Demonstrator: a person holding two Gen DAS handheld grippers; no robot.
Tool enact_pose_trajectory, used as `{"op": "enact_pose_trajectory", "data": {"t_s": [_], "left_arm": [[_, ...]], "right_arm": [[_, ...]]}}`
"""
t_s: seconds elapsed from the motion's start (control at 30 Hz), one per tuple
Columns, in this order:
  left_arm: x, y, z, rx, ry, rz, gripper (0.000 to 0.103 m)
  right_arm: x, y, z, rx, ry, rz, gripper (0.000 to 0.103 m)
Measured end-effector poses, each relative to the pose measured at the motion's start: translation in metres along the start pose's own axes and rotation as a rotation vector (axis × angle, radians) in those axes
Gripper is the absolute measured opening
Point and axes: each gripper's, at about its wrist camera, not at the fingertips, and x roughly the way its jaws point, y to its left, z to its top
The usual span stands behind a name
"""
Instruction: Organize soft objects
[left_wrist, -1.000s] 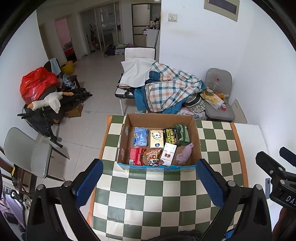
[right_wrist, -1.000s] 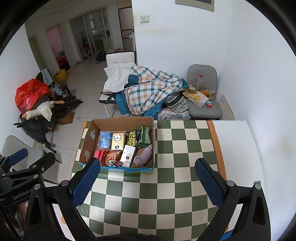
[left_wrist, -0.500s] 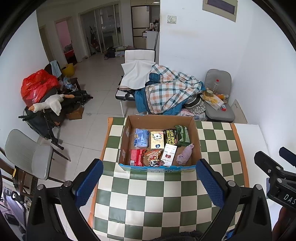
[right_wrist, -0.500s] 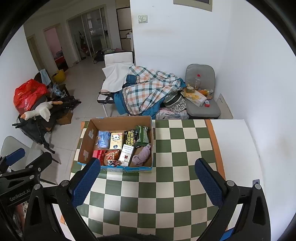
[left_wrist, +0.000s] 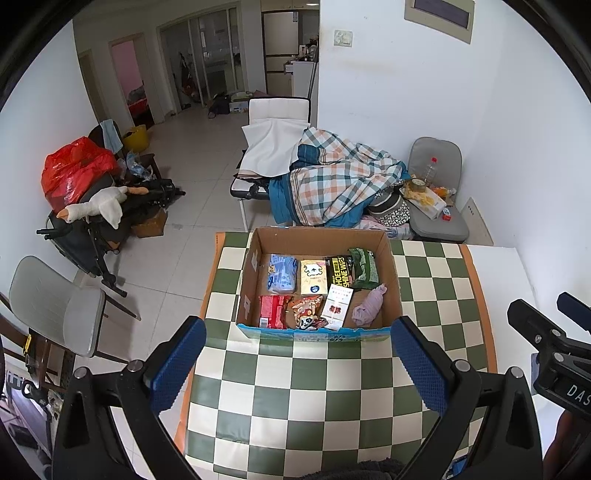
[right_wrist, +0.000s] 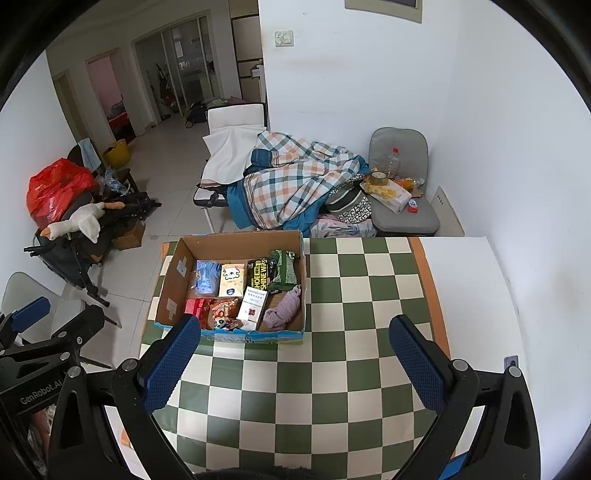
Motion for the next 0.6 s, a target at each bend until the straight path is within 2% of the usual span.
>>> {"op": "enact_pose_trajectory", "data": {"t_s": [0.6], "left_arm": [[-0.0019, 0.002, -0.0018, -0.001, -0.003, 0.001, 0.103]], "right_arm": [[0.0002, -0.001, -0.0016, 0.001, -0.003, -0.005, 0.103]]}}
